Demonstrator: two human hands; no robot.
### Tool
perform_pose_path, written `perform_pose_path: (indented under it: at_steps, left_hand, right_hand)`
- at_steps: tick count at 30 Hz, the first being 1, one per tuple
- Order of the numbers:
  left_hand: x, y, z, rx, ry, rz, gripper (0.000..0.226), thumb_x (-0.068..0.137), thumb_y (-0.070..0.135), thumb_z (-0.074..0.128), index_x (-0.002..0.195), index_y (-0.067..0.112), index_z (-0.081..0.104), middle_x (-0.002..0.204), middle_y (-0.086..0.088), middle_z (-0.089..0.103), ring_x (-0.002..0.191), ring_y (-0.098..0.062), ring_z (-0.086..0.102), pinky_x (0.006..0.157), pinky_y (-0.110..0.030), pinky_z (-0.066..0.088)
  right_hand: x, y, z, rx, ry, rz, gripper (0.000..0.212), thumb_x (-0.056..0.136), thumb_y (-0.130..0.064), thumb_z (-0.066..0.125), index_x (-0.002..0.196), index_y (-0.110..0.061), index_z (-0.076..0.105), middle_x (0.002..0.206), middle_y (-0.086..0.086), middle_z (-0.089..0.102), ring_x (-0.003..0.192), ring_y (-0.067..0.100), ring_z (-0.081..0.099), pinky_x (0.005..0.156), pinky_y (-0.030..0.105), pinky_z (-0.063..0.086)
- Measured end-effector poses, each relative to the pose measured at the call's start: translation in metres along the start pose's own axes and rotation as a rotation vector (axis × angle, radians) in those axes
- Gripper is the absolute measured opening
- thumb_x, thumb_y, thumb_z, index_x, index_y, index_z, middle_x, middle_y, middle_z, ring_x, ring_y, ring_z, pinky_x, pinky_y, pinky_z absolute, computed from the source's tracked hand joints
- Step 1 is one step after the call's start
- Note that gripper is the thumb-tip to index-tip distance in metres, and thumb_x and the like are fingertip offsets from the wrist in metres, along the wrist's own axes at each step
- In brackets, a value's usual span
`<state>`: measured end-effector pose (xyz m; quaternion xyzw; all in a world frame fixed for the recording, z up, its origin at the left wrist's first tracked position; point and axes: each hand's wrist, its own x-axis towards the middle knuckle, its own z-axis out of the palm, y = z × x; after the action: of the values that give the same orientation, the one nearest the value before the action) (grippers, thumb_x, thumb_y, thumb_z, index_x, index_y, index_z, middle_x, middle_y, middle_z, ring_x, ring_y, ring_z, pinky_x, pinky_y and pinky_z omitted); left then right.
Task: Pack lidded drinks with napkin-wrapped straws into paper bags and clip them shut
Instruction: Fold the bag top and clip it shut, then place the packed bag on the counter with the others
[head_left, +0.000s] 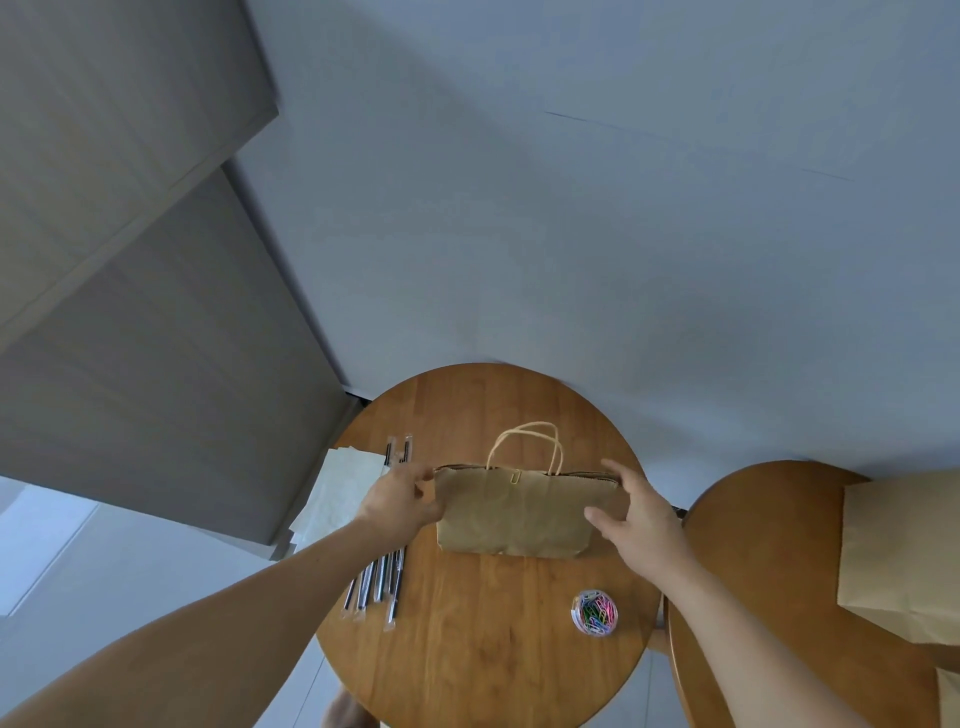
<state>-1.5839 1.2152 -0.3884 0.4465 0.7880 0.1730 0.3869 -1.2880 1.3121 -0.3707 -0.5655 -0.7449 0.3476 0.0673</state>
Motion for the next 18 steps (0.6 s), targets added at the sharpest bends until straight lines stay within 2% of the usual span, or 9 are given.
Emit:
perform_pose_path:
  at_steps: [2,3,5,8,10,13,15,16,18]
  left_hand:
    - [0.002,0.001,0.003,0.018,-0.007,-0.033,0.028,0.087,0.025,0.068,0.115,0.021,0.069,0.096,0.004,0.067,0.083,-0.013,0.062,0.062,-0.02,0.049]
    - [0.002,0.003,0.004,0.032,-0.001,-0.046,0.019,0.089,0.026,0.067,0.107,0.021,0.071,0.092,0.001,0.068,0.079,-0.015,0.064,0.063,-0.025,0.053]
    - [0.0,0.005,0.005,0.049,0.01,-0.043,0.008,0.092,0.027,0.062,0.092,0.025,0.07,0.088,-0.004,0.069,0.077,-0.019,0.066,0.071,-0.036,0.056]
    - [-0.008,0.009,0.001,0.012,0.022,-0.033,0.013,0.096,0.025,0.057,0.093,0.027,0.07,0.09,-0.001,0.07,0.085,-0.022,0.067,0.078,-0.04,0.056]
    - [-0.015,0.011,-0.007,-0.059,0.047,-0.021,0.016,0.096,0.022,0.056,0.093,0.032,0.069,0.09,0.006,0.069,0.087,-0.016,0.065,0.076,-0.031,0.054]
    - [-0.032,0.019,-0.028,-0.224,0.126,0.046,0.023,0.097,0.022,0.059,0.094,0.043,0.066,0.088,0.019,0.07,0.082,-0.001,0.064,0.066,-0.01,0.044]
    - [-0.048,0.028,-0.046,-0.332,0.185,0.102,0.022,0.096,0.023,0.061,0.094,0.044,0.068,0.086,0.029,0.071,0.079,0.01,0.063,0.063,-0.001,0.041]
    - [-0.055,0.032,-0.056,-0.374,0.215,0.124,0.022,0.096,0.024,0.062,0.092,0.044,0.068,0.086,0.031,0.07,0.079,0.012,0.063,0.064,0.0,0.041]
    - [-0.069,0.036,-0.078,-0.449,0.282,0.148,0.018,0.096,0.023,0.062,0.09,0.038,0.07,0.085,0.022,0.073,0.077,0.004,0.065,0.067,-0.008,0.047]
  right_hand:
    - [0.001,0.005,0.006,0.018,-0.015,0.04,0.013,0.092,-0.031,0.065,0.099,-0.039,0.056,0.106,-0.014,0.066,0.082,0.004,0.068,0.075,0.03,0.056]
    - [0.002,0.006,0.008,0.008,0.002,0.041,0.015,0.094,-0.029,0.063,0.088,-0.04,0.055,0.095,-0.011,0.069,0.075,0.003,0.067,0.069,0.029,0.055]
    - [0.005,0.007,0.011,0.004,0.061,0.051,0.021,0.095,-0.027,0.062,0.077,-0.035,0.054,0.081,-0.006,0.068,0.074,0.009,0.067,0.067,0.034,0.054]
    - [0.006,0.004,0.008,0.018,0.147,0.053,0.022,0.095,-0.028,0.062,0.076,-0.015,0.061,0.074,0.002,0.066,0.073,0.022,0.064,0.068,0.041,0.053]
    - [0.005,-0.001,0.005,0.033,0.185,0.023,0.023,0.094,-0.03,0.062,0.081,-0.011,0.064,0.075,0.004,0.066,0.073,0.022,0.063,0.065,0.039,0.053]
    - [0.001,-0.019,-0.004,0.159,0.235,-0.041,0.014,0.094,-0.029,0.063,0.082,-0.036,0.06,0.075,-0.015,0.067,0.072,0.003,0.066,0.061,0.02,0.046]
    - [-0.001,-0.037,-0.011,0.24,0.262,-0.066,0.018,0.095,-0.031,0.061,0.085,-0.045,0.057,0.075,-0.022,0.067,0.068,-0.004,0.065,0.062,0.016,0.044]
    - [-0.001,-0.048,-0.015,0.27,0.276,-0.081,0.017,0.096,-0.033,0.059,0.087,-0.047,0.057,0.077,-0.026,0.066,0.067,-0.004,0.065,0.061,0.016,0.044]
    - [-0.005,-0.077,-0.02,0.303,0.318,-0.128,0.013,0.097,-0.039,0.056,0.088,-0.048,0.056,0.076,-0.025,0.065,0.067,-0.002,0.064,0.058,0.016,0.044]
